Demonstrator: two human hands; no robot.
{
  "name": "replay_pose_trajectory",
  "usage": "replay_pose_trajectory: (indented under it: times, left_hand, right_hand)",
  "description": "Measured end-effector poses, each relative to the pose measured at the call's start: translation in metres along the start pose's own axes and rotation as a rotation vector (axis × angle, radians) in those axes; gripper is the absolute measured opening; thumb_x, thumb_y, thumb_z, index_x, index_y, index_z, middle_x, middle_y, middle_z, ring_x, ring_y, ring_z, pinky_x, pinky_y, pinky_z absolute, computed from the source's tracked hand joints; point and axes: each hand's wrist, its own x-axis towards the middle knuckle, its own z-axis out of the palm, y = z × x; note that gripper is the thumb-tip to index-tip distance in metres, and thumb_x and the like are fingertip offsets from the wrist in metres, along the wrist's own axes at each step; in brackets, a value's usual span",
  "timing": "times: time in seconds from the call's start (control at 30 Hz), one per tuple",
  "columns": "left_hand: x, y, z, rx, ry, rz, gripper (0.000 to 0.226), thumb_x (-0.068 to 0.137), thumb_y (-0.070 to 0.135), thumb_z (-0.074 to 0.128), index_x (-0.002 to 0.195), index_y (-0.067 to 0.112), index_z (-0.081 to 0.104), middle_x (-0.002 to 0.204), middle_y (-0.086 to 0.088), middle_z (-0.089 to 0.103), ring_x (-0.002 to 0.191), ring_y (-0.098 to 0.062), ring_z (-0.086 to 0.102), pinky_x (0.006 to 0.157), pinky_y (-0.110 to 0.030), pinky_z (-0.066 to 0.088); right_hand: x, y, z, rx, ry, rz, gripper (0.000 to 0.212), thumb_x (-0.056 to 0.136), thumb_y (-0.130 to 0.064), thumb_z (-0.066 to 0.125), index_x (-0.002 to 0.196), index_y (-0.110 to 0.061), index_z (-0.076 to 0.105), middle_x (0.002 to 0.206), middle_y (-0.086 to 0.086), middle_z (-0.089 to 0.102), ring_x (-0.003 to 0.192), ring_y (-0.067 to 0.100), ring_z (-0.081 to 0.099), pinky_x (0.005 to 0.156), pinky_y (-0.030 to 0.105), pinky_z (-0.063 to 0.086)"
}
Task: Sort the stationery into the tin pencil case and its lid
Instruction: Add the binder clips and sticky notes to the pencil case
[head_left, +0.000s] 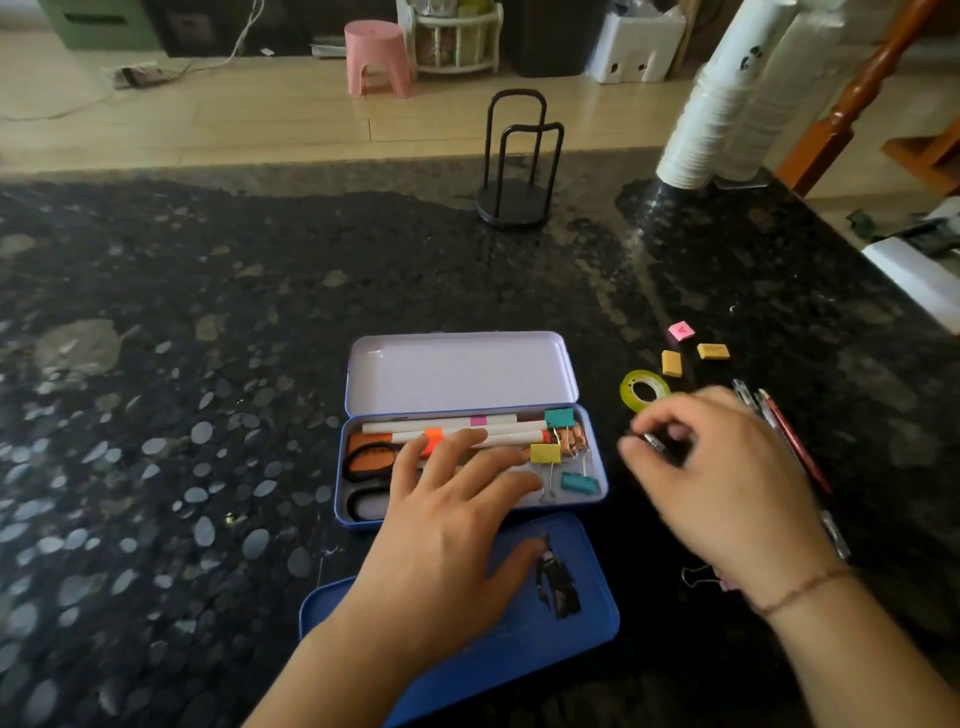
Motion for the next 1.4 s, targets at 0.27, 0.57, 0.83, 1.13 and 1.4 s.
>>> replay_pose_trajectory:
  times: [0.27, 0.57, 0.83, 1.13, 1.4]
  left_hand:
    - [0.001, 0.01, 0.005, 0.155, -0.086, 0.048, 0.05, 0.086, 0.062, 0.045, 0.128, 0.035, 0.051, 0.148, 0.013, 0.04, 0.143, -0.024, 0.023, 0.112, -0.063, 0.013]
    - [0.001, 0.015, 0.009, 0.281, -0.121, 0.048, 0.063, 0.084, 0.07, 0.038, 0.132, 0.031, 0.051, 0.145, 0.01, 0.045, 0.14, -0.029, 0.03, 0.111, -0.065, 0.006]
    - [0.002, 0.017, 0.005, 0.217, -0.103, 0.019, 0.06, 0.082, 0.067, 0.043, 0.128, 0.03, 0.052, 0.13, 0.007, 0.053, 0.125, -0.028, 0.043, 0.11, -0.063, 0.014]
    - [0.002, 0.017, 0.003, 0.171, -0.14, 0.02, 0.062, 0.081, 0.071, 0.041, 0.13, 0.034, 0.049, 0.133, 0.015, 0.052, 0.134, -0.023, 0.034, 0.113, -0.061, 0.004]
    - [0.002, 0.013, -0.001, -0.123, 0.125, -0.088, 0.039, 0.09, 0.051, 0.047, 0.121, 0.029, 0.056, 0.124, 0.015, 0.054, 0.122, -0.014, 0.041, 0.106, -0.041, 0.03]
  right_hand:
    - [-0.017, 0.023, 0.001, -0.098, 0.013, -0.233, 0.015, 0.082, -0.035, 0.064, 0.091, -0.03, 0.074, 0.108, -0.007, 0.058, 0.102, 0.019, 0.047, 0.081, 0.031, 0.042]
    - [-0.024, 0.015, 0.018, -0.184, -0.212, -0.351, 0.054, 0.088, -0.063, 0.025, 0.114, -0.038, 0.065, 0.139, -0.003, 0.044, 0.123, 0.022, 0.038, 0.089, 0.041, 0.045]
    - [-0.019, 0.014, 0.001, -0.129, -0.213, -0.293, 0.048, 0.085, -0.06, 0.035, 0.115, -0.035, 0.063, 0.127, -0.012, 0.051, 0.115, 0.013, 0.042, 0.092, 0.033, 0.044]
    - [-0.023, 0.063, -0.044, -0.303, -0.525, -0.203, 0.031, 0.077, -0.049, 0.067, 0.104, -0.053, 0.051, 0.106, -0.034, 0.043, 0.103, -0.006, 0.047, 0.081, 0.022, 0.05]
    - [-0.025, 0.046, -0.033, -0.476, -0.51, -0.282, 0.024, 0.079, -0.056, 0.063, 0.101, -0.047, 0.058, 0.102, -0.026, 0.03, 0.098, 0.0, 0.03, 0.063, 0.014, 0.037]
